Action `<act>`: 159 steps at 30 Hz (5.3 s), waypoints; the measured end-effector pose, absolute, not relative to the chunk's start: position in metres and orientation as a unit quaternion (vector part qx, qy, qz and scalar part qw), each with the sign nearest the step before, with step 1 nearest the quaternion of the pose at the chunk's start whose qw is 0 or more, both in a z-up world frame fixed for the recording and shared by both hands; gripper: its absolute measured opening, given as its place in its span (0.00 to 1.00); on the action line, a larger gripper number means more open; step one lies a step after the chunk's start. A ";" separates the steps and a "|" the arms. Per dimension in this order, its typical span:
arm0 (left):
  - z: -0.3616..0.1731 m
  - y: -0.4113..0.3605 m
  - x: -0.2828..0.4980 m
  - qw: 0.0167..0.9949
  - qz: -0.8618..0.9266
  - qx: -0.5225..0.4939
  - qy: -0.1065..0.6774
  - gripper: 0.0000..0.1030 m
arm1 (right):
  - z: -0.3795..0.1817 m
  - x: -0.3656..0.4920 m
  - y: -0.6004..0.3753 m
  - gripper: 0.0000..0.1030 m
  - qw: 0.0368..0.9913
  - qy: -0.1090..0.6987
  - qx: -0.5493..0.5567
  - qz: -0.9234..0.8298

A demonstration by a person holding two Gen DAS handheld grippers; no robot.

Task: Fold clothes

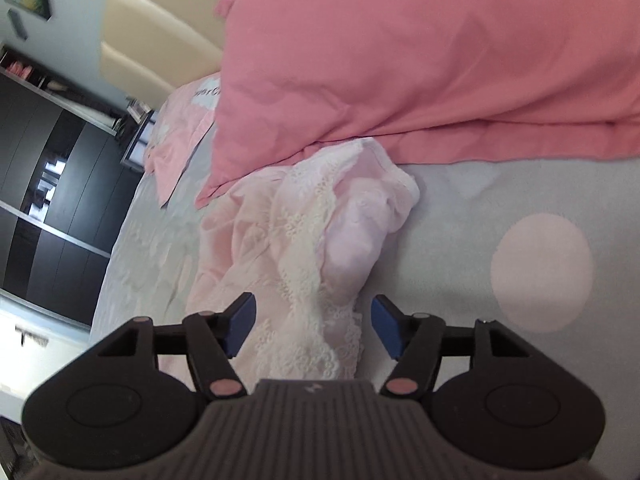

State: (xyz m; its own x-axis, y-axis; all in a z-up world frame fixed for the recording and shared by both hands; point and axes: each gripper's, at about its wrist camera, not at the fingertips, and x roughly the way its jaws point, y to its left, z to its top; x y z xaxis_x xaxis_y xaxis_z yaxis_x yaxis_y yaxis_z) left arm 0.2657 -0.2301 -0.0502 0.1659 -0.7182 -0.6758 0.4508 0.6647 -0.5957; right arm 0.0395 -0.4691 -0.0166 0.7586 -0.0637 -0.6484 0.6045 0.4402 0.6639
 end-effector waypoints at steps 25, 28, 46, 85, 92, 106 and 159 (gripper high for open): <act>-0.139 -0.238 0.205 0.750 -0.337 -0.285 0.493 0.54 | -0.049 0.054 -0.565 0.77 0.781 0.343 0.504 -0.135; -0.141 -0.237 0.203 0.748 -0.336 -0.295 0.491 0.36 | -0.061 0.056 -0.575 0.77 0.761 0.339 0.535 -0.142; -0.116 -0.212 0.228 0.750 -0.334 -0.306 0.483 0.16 | -0.079 0.096 -0.587 0.23 0.736 0.320 0.584 -0.119; 0.025 -0.195 0.274 0.691 -0.402 -0.445 0.403 0.16 | 0.076 0.101 -0.558 0.10 0.777 0.153 0.610 0.019; 0.055 -0.206 0.306 0.712 -0.433 -0.427 0.352 0.16 | 0.104 0.138 -0.566 0.10 0.819 0.096 0.563 0.062; -0.109 -0.212 0.287 0.672 -0.325 -0.418 0.517 0.16 | -0.023 0.145 -0.576 0.10 0.779 0.318 0.537 -0.068; -0.080 -0.244 0.282 0.841 -0.251 -0.125 0.464 0.11 | -0.053 0.223 -0.500 0.07 0.908 0.375 0.182 -0.040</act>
State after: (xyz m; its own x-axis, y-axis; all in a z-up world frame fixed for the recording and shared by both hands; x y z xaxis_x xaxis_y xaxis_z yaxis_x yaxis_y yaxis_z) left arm 0.2821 -0.2438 -0.0804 0.4440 -0.5373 -0.7170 0.3061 0.8431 -0.4422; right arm 0.2227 -0.5001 -0.0535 0.7156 0.0632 -0.6956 0.2091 0.9309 0.2996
